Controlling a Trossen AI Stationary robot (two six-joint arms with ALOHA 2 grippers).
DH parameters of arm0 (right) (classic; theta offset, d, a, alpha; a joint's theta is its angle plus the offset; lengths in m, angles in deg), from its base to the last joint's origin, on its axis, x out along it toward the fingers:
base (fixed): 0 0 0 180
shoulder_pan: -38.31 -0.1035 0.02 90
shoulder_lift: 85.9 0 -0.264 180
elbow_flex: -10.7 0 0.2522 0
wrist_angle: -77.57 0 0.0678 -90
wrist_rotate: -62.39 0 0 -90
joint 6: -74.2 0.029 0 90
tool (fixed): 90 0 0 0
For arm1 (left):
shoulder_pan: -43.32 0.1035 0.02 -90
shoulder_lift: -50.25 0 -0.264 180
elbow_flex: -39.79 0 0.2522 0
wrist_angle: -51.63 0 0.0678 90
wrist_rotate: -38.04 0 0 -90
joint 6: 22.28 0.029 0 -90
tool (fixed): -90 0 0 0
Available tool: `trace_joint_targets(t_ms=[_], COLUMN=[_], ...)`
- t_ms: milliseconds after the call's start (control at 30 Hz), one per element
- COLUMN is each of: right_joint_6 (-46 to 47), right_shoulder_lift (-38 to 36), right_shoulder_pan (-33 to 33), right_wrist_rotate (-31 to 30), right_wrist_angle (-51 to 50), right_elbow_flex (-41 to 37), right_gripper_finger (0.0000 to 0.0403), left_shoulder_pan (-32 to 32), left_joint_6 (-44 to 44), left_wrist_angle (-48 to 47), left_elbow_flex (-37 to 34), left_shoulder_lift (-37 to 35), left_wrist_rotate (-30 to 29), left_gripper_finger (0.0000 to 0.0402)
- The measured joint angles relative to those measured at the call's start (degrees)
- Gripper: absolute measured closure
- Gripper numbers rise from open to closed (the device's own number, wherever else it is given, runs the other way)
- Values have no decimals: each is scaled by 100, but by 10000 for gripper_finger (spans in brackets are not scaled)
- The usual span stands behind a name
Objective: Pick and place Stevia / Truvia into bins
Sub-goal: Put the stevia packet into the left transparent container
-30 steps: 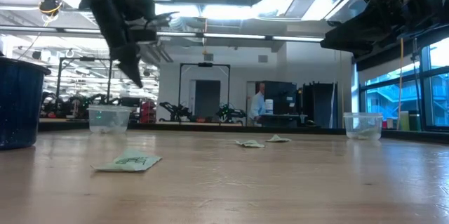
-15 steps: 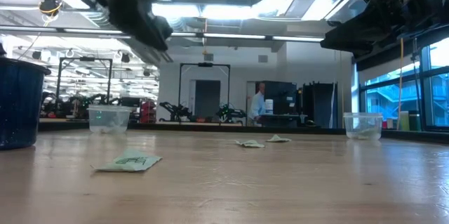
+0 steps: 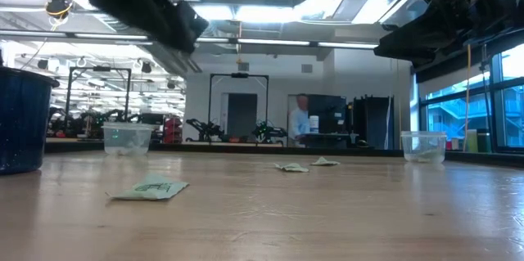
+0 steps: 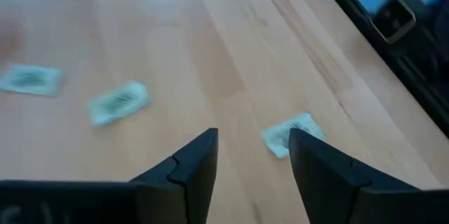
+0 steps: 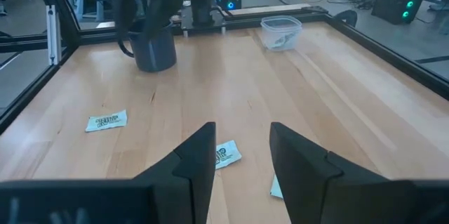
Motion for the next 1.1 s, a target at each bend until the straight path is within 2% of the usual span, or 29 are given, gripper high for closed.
trace_joint_targets(t_ms=[233,533,700,900,1100], right_joint_6=[50,88,90,103,104], right_shoulder_lift=[2,2,2,2,2], right_shoulder_pan=[-1,-2,-2,-2,-2], right_wrist_rotate=[1,0,0,0,1], right_wrist_angle=[0,0,0,0,3], right_elbow_flex=[0,0,0,0,0], right_gripper_finger=[264,264,264,264,264], left_shoulder_pan=[-374,-792,-832,-827,-838], left_joint_6=[-789,-1097,-1362,-1778,-2080], left_wrist_angle=[250,-882,-941,-931,-931], left_elbow_flex=[51,1100,1375,1438,1440], left_shoulder_lift=[846,1863,2390,2710,2714], left_wrist_rotate=[-49,-219,-231,-309,-316], left_gripper_finger=[234,235,235,235,235])
